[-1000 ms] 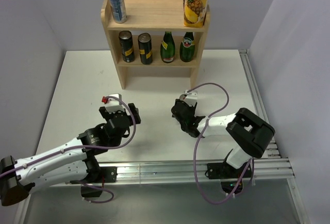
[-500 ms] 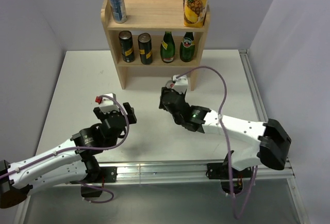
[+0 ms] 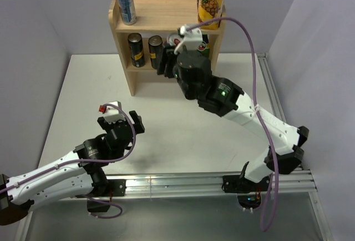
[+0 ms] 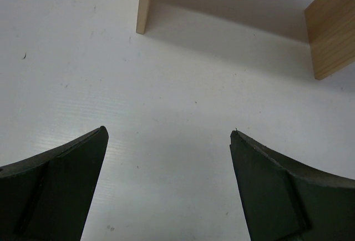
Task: Place and organize the beverage onto the shelf
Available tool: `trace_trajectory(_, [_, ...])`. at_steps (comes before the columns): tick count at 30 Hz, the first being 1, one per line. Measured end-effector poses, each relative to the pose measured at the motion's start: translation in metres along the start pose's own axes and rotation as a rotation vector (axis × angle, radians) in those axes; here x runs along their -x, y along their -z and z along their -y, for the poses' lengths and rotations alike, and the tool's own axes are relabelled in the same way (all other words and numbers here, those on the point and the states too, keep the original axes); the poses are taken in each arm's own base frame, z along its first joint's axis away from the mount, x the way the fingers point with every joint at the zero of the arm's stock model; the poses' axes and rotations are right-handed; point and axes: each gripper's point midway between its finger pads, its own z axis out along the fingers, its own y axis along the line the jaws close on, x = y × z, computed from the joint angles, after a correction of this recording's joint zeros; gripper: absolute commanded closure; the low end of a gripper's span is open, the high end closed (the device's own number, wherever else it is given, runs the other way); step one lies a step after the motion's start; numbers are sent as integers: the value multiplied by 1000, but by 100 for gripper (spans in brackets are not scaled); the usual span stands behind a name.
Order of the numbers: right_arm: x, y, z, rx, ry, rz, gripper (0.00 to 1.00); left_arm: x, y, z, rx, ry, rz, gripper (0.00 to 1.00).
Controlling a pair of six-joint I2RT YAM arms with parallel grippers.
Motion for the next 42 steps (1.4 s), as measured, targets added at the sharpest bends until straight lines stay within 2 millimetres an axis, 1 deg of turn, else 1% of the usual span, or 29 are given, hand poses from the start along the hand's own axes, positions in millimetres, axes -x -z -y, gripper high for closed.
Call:
trace_trajectory(3, [26,-12,-19,12,30,31,100,1,1,-2,1,7,7,1])
trace_trajectory(6, [45,-27,-36,28,64,50,100,3,2,-3,-2,14,11,1])
trace_trajectory(9, [54,-41,-44,39,86,61,100,4,3,-3,-6,22,15,1])
trace_trajectory(12, [57,-56,-35,26,111,59,100,5,4,-5,-9,30,19,1])
trace_trajectory(16, [57,-77,-5,-19,128,43,100,5,5,-6,-12,35,22,1])
trace_trajectory(20, [66,-91,27,-73,133,49,100,6,5,-6,-14,40,24,1])
trace_trajectory(23, [74,-99,42,-103,128,64,100,6,6,-7,-16,43,25,1])
trace_trajectory(26, [72,-105,45,-109,133,63,100,8,6,-7,-19,51,29,1])
trace_trajectory(31, [58,-119,42,-97,150,39,100,9,7,-7,-22,59,32,1])
trace_trajectory(42, [58,-128,38,-90,142,56,100,8,8,-10,-25,64,34,1])
